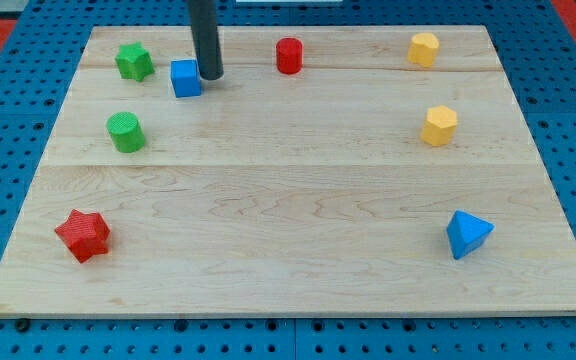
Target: Push the blue cube to center
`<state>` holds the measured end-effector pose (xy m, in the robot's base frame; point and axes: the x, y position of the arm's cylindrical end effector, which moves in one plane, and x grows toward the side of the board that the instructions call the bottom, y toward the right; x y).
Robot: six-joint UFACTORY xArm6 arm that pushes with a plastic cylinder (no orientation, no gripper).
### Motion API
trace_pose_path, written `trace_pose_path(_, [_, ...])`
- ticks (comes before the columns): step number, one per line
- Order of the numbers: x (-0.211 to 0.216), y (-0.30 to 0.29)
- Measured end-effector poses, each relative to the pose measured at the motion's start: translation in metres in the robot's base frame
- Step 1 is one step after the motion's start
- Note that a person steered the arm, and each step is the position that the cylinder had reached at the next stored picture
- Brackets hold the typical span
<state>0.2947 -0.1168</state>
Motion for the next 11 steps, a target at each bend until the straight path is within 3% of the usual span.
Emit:
trace_pose_path(1, [-0.028,-0.002])
trace_pose_path(2, [-0.038,-0.043])
trace_pose_path(3, [-0.021,-0.068])
trace_pose_path(5, [0.043,-0.021])
trace_pose_path(8, [0.046,0.051])
trace_pose_path(11, [0.105,0.068])
